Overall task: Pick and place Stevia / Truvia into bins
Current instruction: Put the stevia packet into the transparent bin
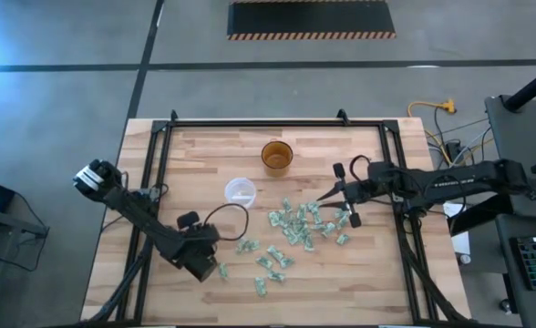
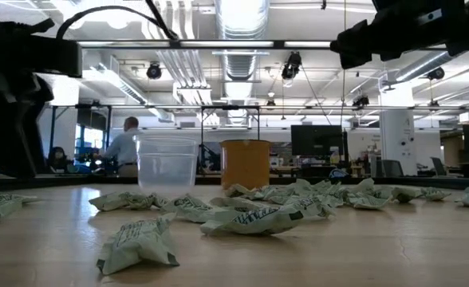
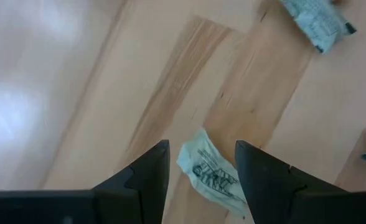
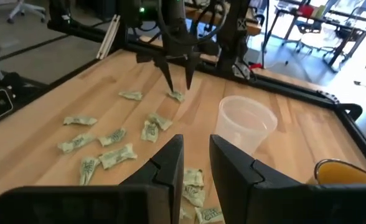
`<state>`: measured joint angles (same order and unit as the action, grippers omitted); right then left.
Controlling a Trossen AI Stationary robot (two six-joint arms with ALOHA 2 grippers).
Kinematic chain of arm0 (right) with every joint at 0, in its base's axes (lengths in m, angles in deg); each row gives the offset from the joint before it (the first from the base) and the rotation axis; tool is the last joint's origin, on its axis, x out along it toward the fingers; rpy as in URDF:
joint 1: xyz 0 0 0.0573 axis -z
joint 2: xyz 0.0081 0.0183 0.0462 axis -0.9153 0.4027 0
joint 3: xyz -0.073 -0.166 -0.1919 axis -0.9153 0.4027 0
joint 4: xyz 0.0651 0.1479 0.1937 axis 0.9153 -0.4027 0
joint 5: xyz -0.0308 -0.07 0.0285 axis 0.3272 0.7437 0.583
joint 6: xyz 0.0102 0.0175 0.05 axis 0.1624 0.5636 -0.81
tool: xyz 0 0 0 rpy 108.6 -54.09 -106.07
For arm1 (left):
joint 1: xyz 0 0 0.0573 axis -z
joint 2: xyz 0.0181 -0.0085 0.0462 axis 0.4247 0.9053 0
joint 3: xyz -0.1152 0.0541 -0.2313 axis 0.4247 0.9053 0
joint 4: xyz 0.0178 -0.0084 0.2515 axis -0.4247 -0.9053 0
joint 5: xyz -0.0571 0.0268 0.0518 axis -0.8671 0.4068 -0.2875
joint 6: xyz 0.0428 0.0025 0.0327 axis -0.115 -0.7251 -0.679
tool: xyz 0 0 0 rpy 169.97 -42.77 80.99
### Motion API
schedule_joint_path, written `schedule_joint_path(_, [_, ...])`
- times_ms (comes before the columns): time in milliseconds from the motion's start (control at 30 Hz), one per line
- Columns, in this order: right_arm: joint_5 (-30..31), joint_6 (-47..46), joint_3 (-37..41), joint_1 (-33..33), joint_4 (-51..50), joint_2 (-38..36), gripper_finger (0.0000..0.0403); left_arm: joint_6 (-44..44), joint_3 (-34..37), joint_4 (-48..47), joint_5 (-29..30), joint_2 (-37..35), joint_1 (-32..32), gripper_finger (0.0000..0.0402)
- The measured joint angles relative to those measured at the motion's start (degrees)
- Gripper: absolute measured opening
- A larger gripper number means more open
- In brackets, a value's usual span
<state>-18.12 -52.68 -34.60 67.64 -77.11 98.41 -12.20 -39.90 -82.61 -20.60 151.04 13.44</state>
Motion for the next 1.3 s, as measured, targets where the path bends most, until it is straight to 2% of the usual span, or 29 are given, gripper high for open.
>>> schedule_joint_path(233, [-0.10,-0.47,0.13,0.00,-1.82,0.91,0.0068,4.96,0.18,0.02,-2.89,1.16,0.00,0.0165])
schedule_joint_path(533, [-0.14,-2.26,0.20,0.00,-2.58,0.87,0.0068,5.41,0.44,-1.31,-4.81,2.97,-0.31,0.0165])
schedule_joint_path(767, [-0.13,-2.44,0.26,0.00,-2.58,0.87,0.0068,5.46,1.10,1.04,-7.02,3.15,-0.31,0.0160])
schedule_joint_path(900, [-0.13,-2.44,0.26,0.00,-2.60,0.87,0.0068,5.59,1.31,1.57,-8.03,3.21,-0.31,0.0125])
schedule_joint_path(1133, [-0.13,-2.44,0.26,-0.01,-2.78,0.87,0.0068,1.94,1.24,1.74,-8.47,3.29,-0.30,0.0011])
schedule_joint_path(1300, [-0.09,-2.44,0.28,0.00,-2.97,0.87,0.0068,-4.28,-0.25,1.65,-1.32,3.43,-0.26,0.0012])
